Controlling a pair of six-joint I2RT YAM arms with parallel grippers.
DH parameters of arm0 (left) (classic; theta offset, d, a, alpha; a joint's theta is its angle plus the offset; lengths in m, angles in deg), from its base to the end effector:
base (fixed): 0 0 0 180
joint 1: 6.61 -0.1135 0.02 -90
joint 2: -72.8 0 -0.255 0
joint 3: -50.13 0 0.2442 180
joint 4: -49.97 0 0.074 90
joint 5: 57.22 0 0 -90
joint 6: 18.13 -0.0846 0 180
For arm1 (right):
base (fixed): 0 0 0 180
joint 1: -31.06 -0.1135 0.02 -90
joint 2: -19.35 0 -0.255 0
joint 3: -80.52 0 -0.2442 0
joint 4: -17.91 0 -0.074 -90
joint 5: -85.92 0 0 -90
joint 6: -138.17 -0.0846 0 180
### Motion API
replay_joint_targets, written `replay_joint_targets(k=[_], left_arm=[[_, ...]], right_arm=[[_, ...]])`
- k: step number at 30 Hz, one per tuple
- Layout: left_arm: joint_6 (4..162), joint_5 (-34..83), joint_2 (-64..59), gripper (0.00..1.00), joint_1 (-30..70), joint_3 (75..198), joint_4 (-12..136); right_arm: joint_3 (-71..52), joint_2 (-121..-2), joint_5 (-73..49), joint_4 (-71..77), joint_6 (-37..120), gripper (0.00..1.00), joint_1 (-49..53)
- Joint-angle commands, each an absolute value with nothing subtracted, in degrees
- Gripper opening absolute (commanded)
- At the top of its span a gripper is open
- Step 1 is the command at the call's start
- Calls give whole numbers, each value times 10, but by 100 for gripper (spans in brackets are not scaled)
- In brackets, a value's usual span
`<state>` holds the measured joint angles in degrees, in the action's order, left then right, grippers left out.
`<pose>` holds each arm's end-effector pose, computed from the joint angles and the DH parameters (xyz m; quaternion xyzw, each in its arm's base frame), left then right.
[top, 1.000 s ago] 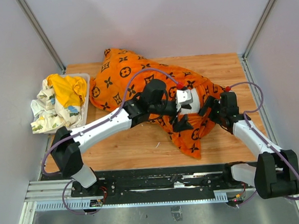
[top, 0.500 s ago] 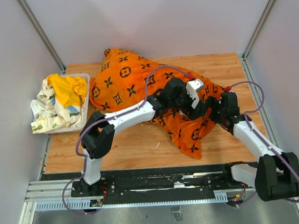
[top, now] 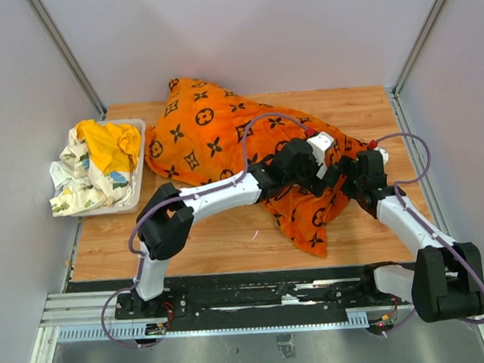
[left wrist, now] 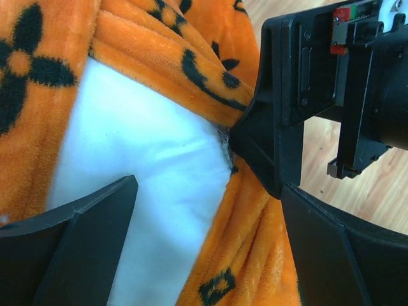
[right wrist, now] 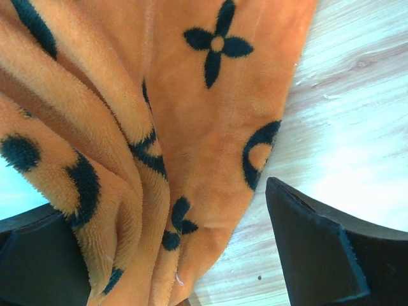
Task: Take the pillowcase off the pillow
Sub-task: Remove the pillow from the pillowcase.
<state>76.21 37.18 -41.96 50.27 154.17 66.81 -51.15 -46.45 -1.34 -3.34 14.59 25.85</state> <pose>0.2825 -0.4212 0.2264 0.3604 0.7751 -0.2355 0.4625 0.2713 0.0207 0.1736 0.2309 0.8713 0.1233 0.4152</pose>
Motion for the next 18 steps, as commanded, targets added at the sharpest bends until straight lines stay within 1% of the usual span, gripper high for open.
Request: replay_joint_targets(k=[1,3,5,7,9,10,11,14,18], left_arm=[[722,638,-485,99,451,1531,766],[718,628,-453,98,449,1505,762],[699,564,-386,99,446,1437,697],[709,447,-316,99,429,1385,652],[735,276,-269,99,397,1356,619],[746,211,-256,99,385,1354,613],[751,172,-248,99,379,1355,612],[757,143,-254,99,378,1371,621],[770,199,-287,99,380,1383,629]], right_arm=[[-515,-430,-43,-79,149,98,250],[-515,-417,-43,-81,149,98,250],[-519,-401,-41,-78,149,98,250],[-528,-388,-43,-67,146,98,250],[-532,-379,-48,-60,141,98,250],[-533,-376,-51,-60,138,98,250],[-532,-375,-54,-60,137,99,250],[-528,-372,-56,-63,137,98,250],[-525,-364,-53,-66,137,98,250]])
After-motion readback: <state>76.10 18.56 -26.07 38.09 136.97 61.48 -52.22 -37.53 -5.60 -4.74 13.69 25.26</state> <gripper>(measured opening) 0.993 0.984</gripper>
